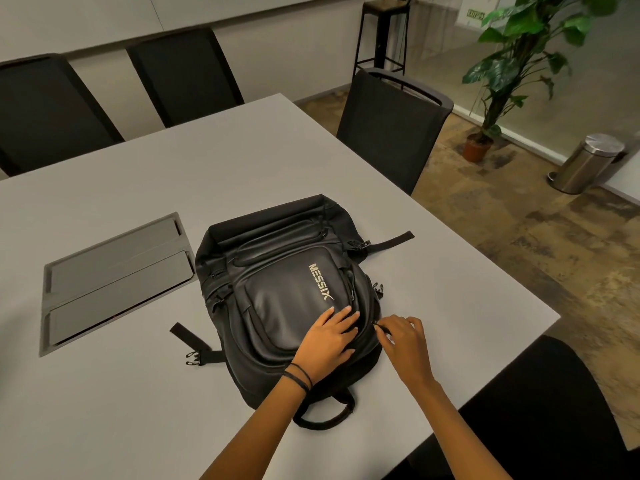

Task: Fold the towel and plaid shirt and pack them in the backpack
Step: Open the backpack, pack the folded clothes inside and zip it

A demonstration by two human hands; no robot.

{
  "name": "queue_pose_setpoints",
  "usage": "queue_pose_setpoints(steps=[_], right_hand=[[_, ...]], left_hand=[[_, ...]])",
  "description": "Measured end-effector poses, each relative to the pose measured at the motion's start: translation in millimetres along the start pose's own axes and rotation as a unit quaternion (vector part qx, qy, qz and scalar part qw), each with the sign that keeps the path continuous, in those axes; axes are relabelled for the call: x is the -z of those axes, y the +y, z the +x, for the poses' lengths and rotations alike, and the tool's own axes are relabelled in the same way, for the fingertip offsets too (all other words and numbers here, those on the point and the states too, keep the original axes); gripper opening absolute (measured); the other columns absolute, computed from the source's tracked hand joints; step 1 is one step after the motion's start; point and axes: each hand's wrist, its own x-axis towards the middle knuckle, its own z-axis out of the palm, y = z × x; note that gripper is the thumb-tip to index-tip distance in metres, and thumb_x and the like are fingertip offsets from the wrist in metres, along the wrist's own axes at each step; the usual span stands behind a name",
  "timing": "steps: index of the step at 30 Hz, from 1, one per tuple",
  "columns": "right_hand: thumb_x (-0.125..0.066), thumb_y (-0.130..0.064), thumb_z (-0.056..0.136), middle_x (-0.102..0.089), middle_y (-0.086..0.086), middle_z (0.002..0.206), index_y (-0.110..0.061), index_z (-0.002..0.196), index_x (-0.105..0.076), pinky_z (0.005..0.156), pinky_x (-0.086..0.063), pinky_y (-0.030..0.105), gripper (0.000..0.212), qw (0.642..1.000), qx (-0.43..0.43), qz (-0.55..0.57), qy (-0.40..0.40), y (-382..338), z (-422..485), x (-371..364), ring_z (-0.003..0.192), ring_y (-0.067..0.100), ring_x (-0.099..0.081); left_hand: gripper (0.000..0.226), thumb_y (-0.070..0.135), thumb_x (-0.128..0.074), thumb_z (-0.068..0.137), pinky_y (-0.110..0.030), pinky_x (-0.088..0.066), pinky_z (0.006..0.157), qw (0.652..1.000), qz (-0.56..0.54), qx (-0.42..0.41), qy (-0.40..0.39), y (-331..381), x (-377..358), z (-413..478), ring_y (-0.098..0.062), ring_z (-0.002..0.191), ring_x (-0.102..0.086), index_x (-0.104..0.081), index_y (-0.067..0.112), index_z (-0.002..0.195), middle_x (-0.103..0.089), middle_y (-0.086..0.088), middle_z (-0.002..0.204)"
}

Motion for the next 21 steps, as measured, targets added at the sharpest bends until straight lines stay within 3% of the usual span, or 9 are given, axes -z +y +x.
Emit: queue_pose_setpoints(steps=[2, 5, 7, 9, 11, 15, 21], right_hand=[[-0.051, -0.033, 0.09, -0.066, -0.005, 0.071, -0.015, 0.082, -0.067, 0.081, -0.04, 0.023, 0.025, 1.0, 0.002, -0.003, -0.005, 1, -2, 0, 0.062, 0.01, -0.061], [-0.051, -0.032, 0.086, -0.066, -0.005, 0.069, -0.015, 0.08, -0.067, 0.079, -0.043, 0.026, 0.024, 1.0, -0.004, -0.008, -0.001, 3, -4, 2, 0.06, 0.009, -0.06], [-0.068, -0.021, 0.081, -0.066, -0.004, 0.069, -0.014, 0.079, -0.067, 0.077, -0.046, 0.032, 0.007, 1.0, -0.022, 0.002, 0.004, 3, -3, 4, 0.059, 0.01, -0.06], [-0.077, -0.015, 0.073, -0.066, -0.004, 0.068, -0.014, 0.078, -0.066, 0.077, -0.043, 0.032, 0.012, 0.999, -0.044, 0.005, -0.005, 3, -2, 3, 0.059, 0.01, -0.059], [-0.076, -0.015, 0.074, -0.066, -0.004, 0.068, -0.015, 0.079, -0.066, 0.078, -0.04, 0.029, 0.012, 0.998, -0.06, 0.005, -0.009, 5, 0, 3, 0.059, 0.01, -0.058], [-0.074, -0.018, 0.077, -0.068, -0.001, 0.072, -0.014, 0.081, -0.067, 0.081, -0.036, 0.028, 0.009, 0.996, -0.088, 0.019, -0.011, 9, 6, 0, 0.061, 0.012, -0.059], [-0.073, -0.015, 0.078, -0.067, 0.001, 0.07, -0.012, 0.08, -0.067, 0.08, -0.036, 0.031, 0.007, 0.994, -0.1, 0.029, -0.013, 10, 24, -2, 0.06, 0.014, -0.058]], left_hand=[[0.037, 0.048, -0.078, 0.062, -0.037, -0.044, 0.098, 0.999, 0.024, 0.008, -0.02, 3, 2, 12, -0.016, 0.117, -0.057, -0.074, 0.027, 0.092, -0.064, 0.004, 0.12], [0.025, 0.045, -0.077, 0.064, -0.039, -0.046, 0.096, 0.999, 0.05, 0.014, -0.015, 7, 1, 23, -0.016, 0.113, -0.06, -0.076, 0.026, 0.081, -0.067, 0.003, 0.114], [0.02, 0.044, -0.081, 0.058, -0.04, -0.049, 0.092, 0.998, 0.056, 0.009, -0.013, 9, 3, 24, -0.014, 0.106, -0.063, -0.075, 0.029, 0.068, -0.071, 0.006, 0.105], [0.017, 0.043, -0.082, 0.055, -0.04, -0.05, 0.09, 0.999, 0.053, 0.014, 0.001, 10, 4, 23, -0.014, 0.104, -0.065, -0.072, 0.03, 0.06, -0.072, 0.008, 0.1], [0.01, 0.035, -0.076, 0.068, -0.046, -0.042, 0.099, 0.999, 0.033, 0.015, 0.018, 7, 1, 23, -0.019, 0.113, -0.06, -0.073, 0.025, 0.068, -0.069, 0.003, 0.11], [0.024, 0.025, -0.053, 0.09, -0.05, -0.017, 0.113, 1.0, -0.019, 0.011, 0.011, 5, -1, 23, -0.027, 0.134, -0.038, -0.072, 0.012, 0.095, -0.054, -0.007, 0.133], [0.022, 0.025, -0.054, 0.089, -0.049, -0.018, 0.112, 0.999, -0.018, -0.007, 0.03, 3, 0, 20, -0.027, 0.132, -0.041, -0.073, 0.013, 0.09, -0.058, -0.007, 0.129]])
